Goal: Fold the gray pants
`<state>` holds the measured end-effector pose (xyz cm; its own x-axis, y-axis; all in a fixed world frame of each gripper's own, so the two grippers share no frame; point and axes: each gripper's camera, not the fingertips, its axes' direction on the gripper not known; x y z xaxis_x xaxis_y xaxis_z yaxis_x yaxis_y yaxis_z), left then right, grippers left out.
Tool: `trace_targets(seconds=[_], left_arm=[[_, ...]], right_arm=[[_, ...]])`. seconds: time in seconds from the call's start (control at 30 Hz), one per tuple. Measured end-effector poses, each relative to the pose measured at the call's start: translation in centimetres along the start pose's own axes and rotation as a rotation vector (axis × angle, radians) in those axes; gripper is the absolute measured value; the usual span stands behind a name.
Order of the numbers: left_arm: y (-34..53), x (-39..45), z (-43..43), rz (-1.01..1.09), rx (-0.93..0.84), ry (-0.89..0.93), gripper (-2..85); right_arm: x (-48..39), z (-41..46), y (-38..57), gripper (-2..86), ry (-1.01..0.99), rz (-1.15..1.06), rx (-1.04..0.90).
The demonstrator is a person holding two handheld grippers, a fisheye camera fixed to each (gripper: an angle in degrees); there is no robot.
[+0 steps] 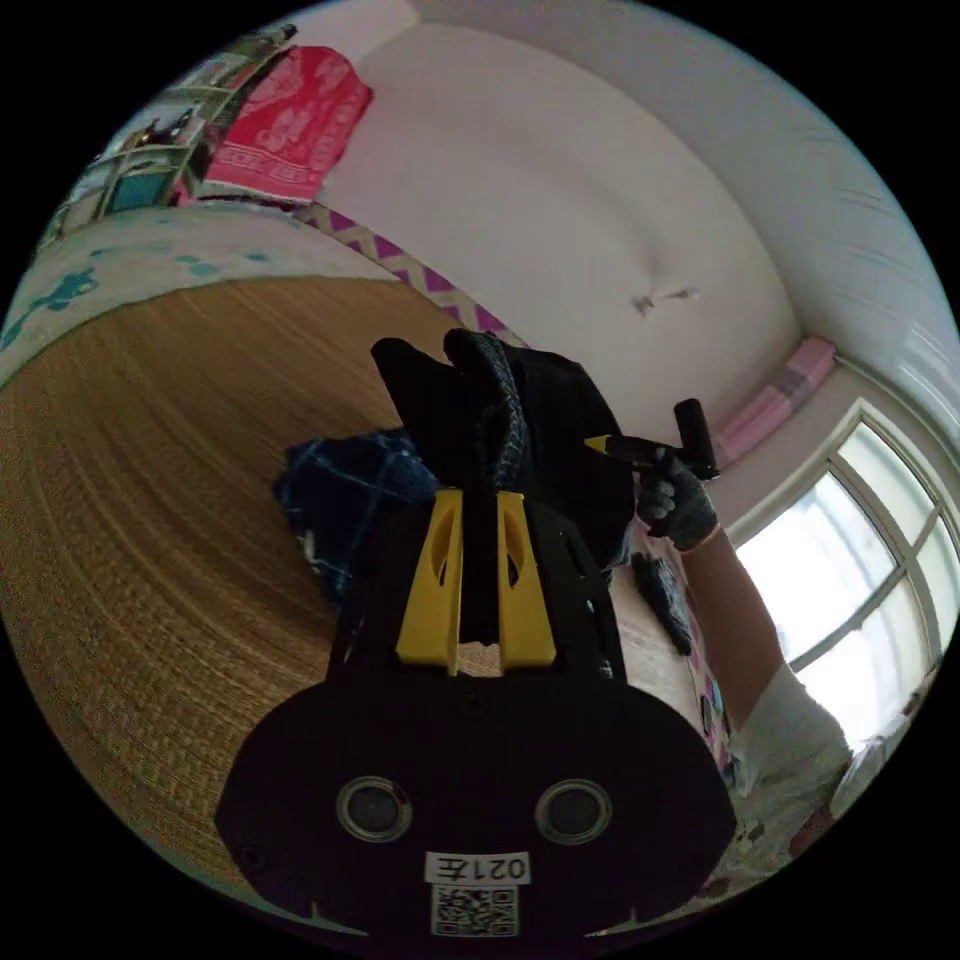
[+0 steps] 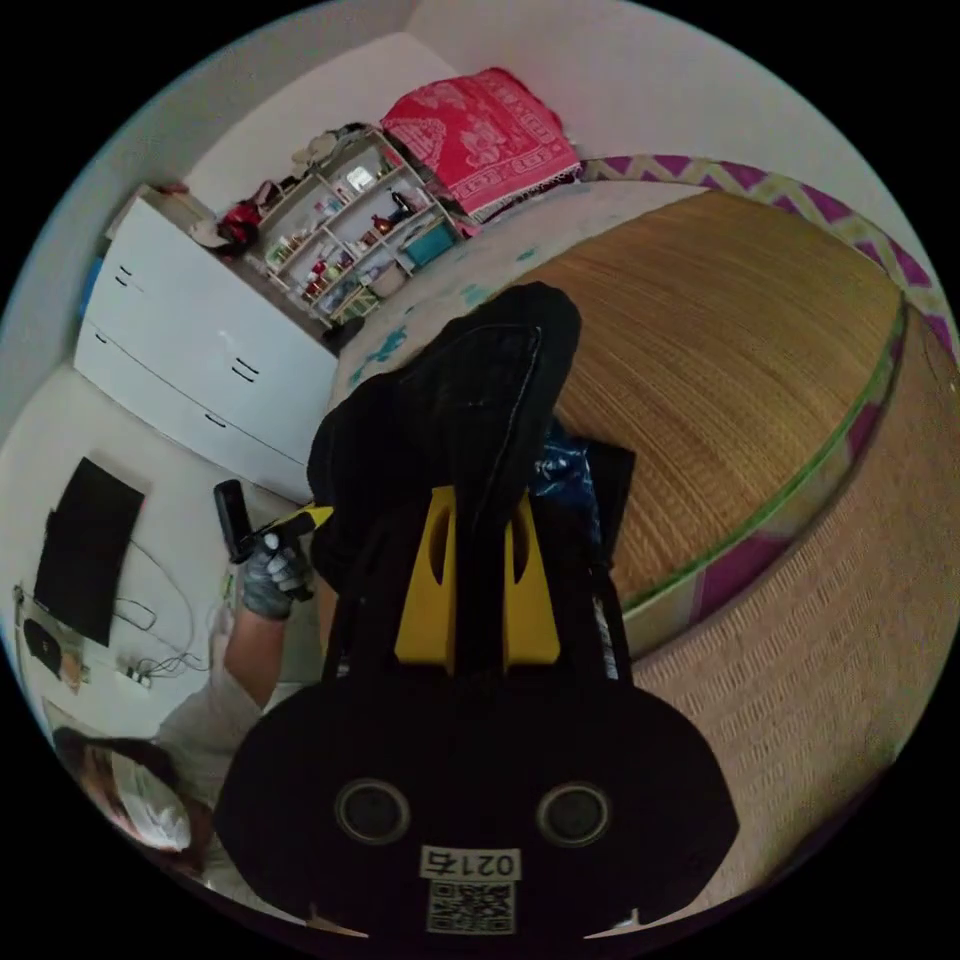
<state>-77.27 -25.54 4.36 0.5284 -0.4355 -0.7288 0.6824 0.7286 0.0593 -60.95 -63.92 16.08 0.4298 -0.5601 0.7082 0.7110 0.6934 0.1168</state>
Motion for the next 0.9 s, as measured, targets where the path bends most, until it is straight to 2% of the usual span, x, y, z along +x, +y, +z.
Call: trace_targets(seconds=[0.07,0.13,0.2,0.3,0.4,0.57,0.67,0.8,0.9], left_arm=[[1.7,-4.5,2.5,-0.146,-0.043,-0.086,6.5],[3.9,-7.6,3.7,-0.235,-0.071,-0.083,7.5],[6.2,-8.9,3.4,-0.266,-0.023,-0.009,7.7],[8.6,-7.0,1.4,-0.206,0.056,-0.070,6.3],[10.7,-2.2,-0.4,-0.044,0.066,-0.169,5.3],[18.7,11.1,2.3,0.318,-0.053,-0.342,4.8],[25.1,18.0,5.9,0.439,-0.093,-0.323,5.2],[31.6,24.2,10.4,0.437,-0.133,-0.257,4.2],[35.8,27.9,13.8,0.422,-0.174,-0.149,0.9]], right_arm=[[0.0,3.8,-0.7,9.8,0.130,0.058,-0.027],[0.7,6.9,0.2,11.9,0.232,0.091,-0.068],[1.9,7.0,1.7,12.7,0.199,0.112,-0.060],[3.6,4.7,6.1,12.6,0.099,0.122,-0.019],[3.7,0.6,12.4,11.8,0.074,0.082,0.032],[3.4,-7.6,25.6,12.5,0.263,0.115,0.156],[3.0,-11.6,34.2,13.6,0.505,0.129,0.204],[2.8,-16.2,44.3,14.4,0.906,0.165,0.281],[4.5,-18.5,47.7,13.4,0.950,0.250,0.253]])
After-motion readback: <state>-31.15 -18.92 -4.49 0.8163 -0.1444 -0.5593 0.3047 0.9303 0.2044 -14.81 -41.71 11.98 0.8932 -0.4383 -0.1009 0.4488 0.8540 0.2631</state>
